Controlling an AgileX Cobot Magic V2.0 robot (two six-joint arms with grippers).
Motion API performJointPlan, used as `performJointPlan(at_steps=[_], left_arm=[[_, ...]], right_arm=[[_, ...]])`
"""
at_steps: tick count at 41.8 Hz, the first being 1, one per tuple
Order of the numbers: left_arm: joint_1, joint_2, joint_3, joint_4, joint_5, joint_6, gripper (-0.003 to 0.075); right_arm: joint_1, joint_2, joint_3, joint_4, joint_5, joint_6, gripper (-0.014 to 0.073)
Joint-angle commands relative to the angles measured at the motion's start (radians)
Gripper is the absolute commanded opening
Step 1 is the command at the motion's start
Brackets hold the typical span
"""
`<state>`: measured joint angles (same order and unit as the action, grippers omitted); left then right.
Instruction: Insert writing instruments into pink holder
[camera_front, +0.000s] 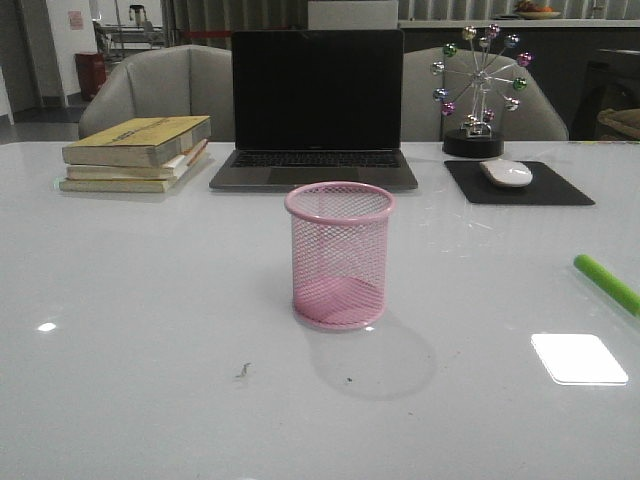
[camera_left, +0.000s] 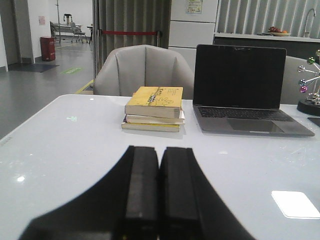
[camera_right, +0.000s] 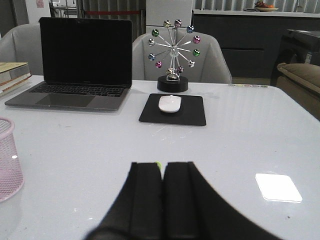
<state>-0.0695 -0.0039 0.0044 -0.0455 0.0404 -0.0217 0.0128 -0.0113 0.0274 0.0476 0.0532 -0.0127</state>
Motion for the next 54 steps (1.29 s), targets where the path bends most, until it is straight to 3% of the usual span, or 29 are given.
performJointPlan(at_steps=[1,36,41,46,54], left_arm=[[-0.004,-0.019,0.006,-0.007,-0.087,-0.006,0.0091],[-0.004,-0.019,0.006,-0.007,-0.105,-0.006,0.0091],[-0.004,-0.019,-0.009,0.01,-0.173,-0.006,0.0091],[-0.009,-0.019,-0.091,0.03,-0.177,-0.006,0.0091],[-0.009,0.006,-0.322,0.046,-0.057,-0.006,0.0091]], right_arm=[[-0.005,-0.019,-0.004,-0.001,-0.081,-0.006,0.0056],[-0.005,-0.019,-0.004,-0.001,-0.083,-0.006,0.0056],[-0.005,-0.019,-0.01,0.0,-0.176,-0.006,0.0056],[-0.003,-0.019,-0.097,0.017,-0.159,-0.005,0.0056],[-0.003,0.031,-0.372,0.017,0.036,-0.005,0.0056]])
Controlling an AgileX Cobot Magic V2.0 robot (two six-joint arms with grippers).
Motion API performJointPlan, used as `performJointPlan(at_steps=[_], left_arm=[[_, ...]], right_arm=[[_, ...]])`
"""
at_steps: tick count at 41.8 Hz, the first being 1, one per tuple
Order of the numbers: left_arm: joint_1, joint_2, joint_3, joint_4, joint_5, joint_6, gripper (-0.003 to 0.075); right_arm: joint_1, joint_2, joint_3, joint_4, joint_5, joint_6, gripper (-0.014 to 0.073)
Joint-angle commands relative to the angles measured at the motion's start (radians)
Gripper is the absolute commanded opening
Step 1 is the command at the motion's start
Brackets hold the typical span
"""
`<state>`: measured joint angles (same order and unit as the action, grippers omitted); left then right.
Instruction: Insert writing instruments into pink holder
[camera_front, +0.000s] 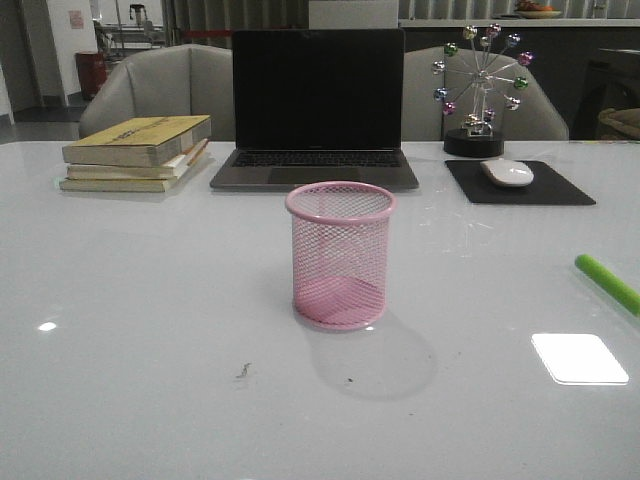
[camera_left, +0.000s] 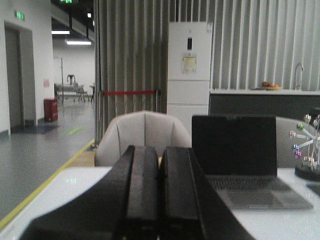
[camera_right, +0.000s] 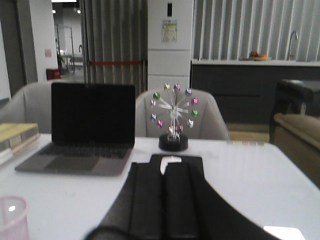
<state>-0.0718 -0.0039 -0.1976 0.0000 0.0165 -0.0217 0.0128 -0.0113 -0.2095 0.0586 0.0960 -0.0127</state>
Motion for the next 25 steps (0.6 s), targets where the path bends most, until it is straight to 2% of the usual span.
performJointPlan(at_steps=[1,5,13,17,25], left_arm=[[-0.006,0.018,-0.154,0.0,-0.01,-0.006,0.0091],[-0.006,0.076,-0.259,0.0,0.071,-0.006,0.0091],[-0.006,0.227,-0.438,-0.006,0.318,-0.006,0.0091],[-0.006,0.309,-0.473,0.0,0.439,-0.006,0.0091],[-0.006,0.432,-0.471,-0.006,0.598,-0.006,0.0091]], right_arm=[[-0.003,0.049,-0.163,0.006,0.015,-0.005,0.0056],[-0.003,0.12,-0.281,0.006,0.117,-0.005,0.0056],[-0.003,0.286,-0.451,0.006,0.345,-0.005,0.0056],[-0.003,0.363,-0.473,0.006,0.429,-0.005,0.0056],[-0.003,0.483,-0.471,0.006,0.573,-0.005,0.0056]])
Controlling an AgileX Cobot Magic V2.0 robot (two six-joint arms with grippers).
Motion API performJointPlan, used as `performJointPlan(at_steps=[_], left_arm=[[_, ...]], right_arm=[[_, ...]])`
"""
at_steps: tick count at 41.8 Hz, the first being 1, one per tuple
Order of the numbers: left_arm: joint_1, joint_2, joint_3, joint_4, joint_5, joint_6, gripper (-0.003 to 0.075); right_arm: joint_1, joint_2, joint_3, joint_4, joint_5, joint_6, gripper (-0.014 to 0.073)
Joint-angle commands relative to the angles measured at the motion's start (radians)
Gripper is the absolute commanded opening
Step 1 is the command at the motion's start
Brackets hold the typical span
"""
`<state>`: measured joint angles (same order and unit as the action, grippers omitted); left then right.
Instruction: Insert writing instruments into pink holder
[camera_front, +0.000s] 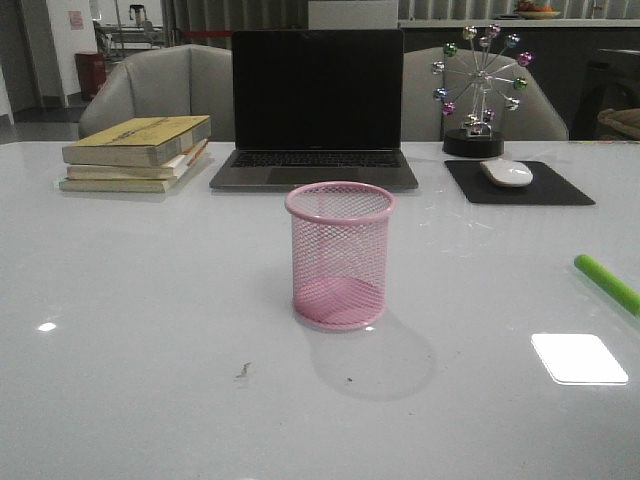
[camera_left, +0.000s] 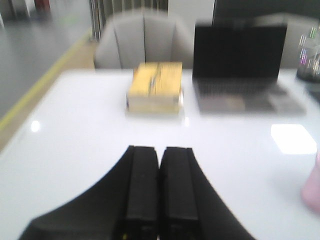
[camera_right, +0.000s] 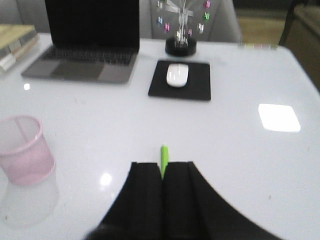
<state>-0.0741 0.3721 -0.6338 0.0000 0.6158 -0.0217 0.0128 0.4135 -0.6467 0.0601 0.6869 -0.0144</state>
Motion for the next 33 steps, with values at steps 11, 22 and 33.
performJointPlan(at_steps=[11,22,33], left_arm=[[-0.004,0.206,-0.035,0.0,0.04,-0.006,0.0091],[-0.004,0.292,-0.035,0.0,0.035,0.056,0.0281],[-0.152,0.305,-0.035,-0.094,0.026,0.096,0.0507]], right_arm=[[-0.003,0.22,-0.034,0.004,0.031,-0.004,0.0057],[-0.003,0.383,-0.034,0.004,0.026,-0.004,0.0302],[-0.005,0.621,-0.073,0.004,-0.062,0.006,0.0519]])
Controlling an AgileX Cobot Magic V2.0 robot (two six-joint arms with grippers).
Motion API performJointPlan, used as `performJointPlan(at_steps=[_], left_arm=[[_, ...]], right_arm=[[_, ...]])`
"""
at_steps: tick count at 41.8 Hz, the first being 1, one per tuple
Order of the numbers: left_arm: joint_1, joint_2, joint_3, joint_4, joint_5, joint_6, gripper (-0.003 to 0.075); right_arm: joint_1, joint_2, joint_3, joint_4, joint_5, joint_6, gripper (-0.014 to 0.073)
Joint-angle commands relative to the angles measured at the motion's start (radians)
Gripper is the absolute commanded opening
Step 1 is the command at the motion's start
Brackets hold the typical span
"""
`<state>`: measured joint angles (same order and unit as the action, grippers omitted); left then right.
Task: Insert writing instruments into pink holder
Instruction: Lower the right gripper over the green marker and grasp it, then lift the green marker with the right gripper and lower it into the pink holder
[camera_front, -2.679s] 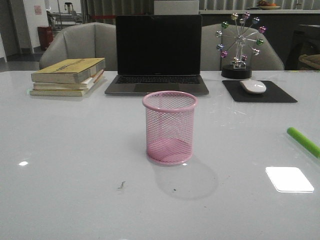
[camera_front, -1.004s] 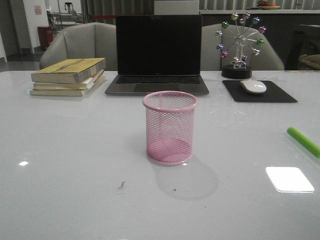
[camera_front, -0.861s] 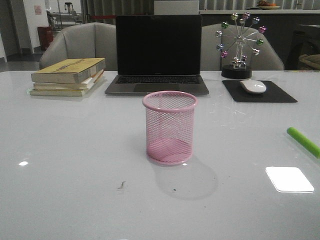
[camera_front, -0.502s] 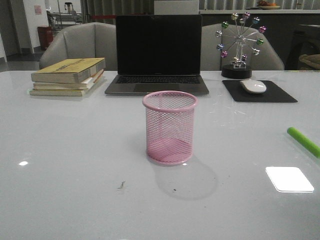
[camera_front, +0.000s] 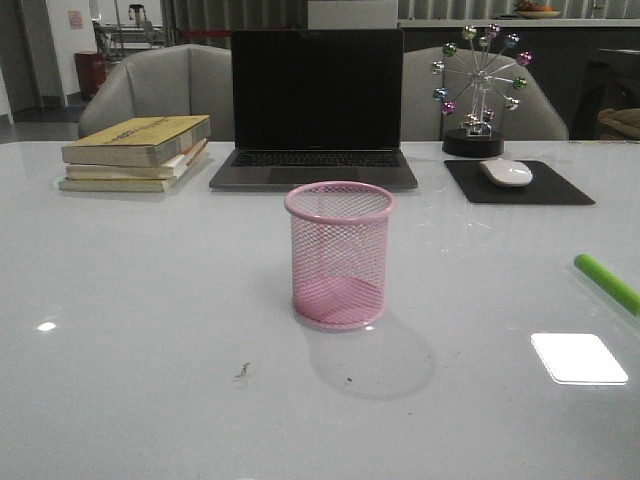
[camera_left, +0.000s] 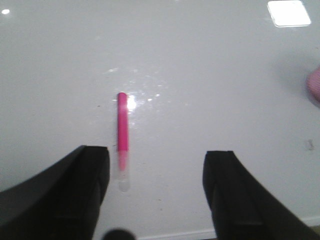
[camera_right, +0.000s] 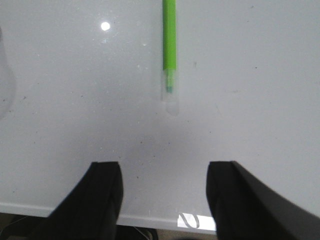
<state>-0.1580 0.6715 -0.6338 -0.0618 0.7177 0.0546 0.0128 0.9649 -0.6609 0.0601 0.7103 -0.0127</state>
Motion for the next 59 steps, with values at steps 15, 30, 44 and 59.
performJointPlan(at_steps=[15,30,44,59], left_arm=[[-0.313,0.006,-0.035,-0.013,-0.072,0.02,0.0505],[-0.32,0.006,-0.035,-0.013,-0.063,0.02,0.0505],[-0.32,0.006,-0.035,-0.013,-0.063,0.02,0.0505],[-0.32,0.006,-0.035,-0.013,-0.063,0.02,0.0465]], right_arm=[[-0.005,0.514,-0.332,0.018,-0.092,0.005,0.0519],[-0.005,0.815,-0.567,0.017,-0.084,0.005,0.0519],[-0.005,0.971,-0.702,-0.01,-0.027,0.005,0.0517],[-0.005,0.993,-0.731,-0.042,0.011,0.005,0.0203]])
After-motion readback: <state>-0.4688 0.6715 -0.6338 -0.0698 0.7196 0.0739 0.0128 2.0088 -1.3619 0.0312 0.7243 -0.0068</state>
